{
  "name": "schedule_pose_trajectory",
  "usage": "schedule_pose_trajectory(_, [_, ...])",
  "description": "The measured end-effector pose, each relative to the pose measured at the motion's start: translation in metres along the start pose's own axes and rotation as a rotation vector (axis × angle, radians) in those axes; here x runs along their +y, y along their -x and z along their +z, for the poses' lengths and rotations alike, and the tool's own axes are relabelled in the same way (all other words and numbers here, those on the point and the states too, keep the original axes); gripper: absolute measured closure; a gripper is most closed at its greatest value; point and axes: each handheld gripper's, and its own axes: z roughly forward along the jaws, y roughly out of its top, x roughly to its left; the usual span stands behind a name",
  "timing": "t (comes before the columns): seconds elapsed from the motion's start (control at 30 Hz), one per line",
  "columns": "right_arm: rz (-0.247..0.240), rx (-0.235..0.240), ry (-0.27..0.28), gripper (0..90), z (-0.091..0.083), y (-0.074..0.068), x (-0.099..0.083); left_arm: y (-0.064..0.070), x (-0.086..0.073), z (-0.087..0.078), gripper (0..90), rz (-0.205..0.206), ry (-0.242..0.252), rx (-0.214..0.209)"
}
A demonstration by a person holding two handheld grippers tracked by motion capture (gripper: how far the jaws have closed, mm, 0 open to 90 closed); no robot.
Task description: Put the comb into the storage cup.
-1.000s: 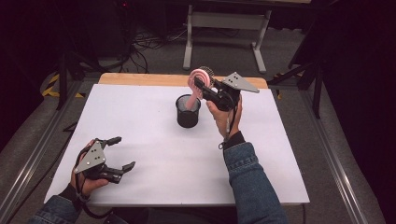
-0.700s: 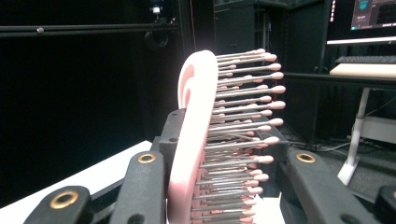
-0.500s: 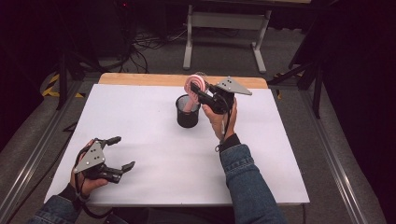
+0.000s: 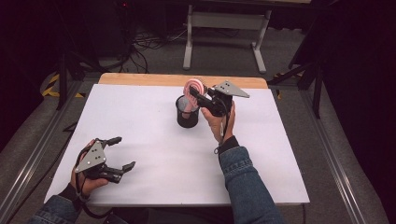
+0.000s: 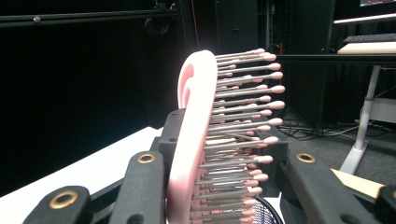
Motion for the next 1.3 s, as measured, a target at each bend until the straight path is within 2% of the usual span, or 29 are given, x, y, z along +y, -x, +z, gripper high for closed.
schedule_pose_trajectory(0.43, [0.024, 0.0, -0.02, 63.3, 0.003, 0.002, -0.009, 0.0, 0.0, 0.0, 6.1, -0.003, 0.0, 0.001])
schedule_pose_trajectory(0.9, [0.057, 0.015, 0.0, 61.1, -0.001, 0.008, -0.017, 0.0, 0.0, 0.001, 6.0, -0.004, -0.002, 0.0])
schedule_pose_trajectory(1.07, [0.024, 0.0, -0.045, 58.1, 0.0, 0.01, -0.021, 0.001, 0.0, 0.002, 6.2, 0.001, -0.012, -0.001])
schedule_pose_trajectory(1.3, [0.003, -0.022, -0.062, 57.4, 0.0, 0.012, -0.025, 0.001, 0.0, 0.002, 6.3, 0.0, -0.014, 0.002])
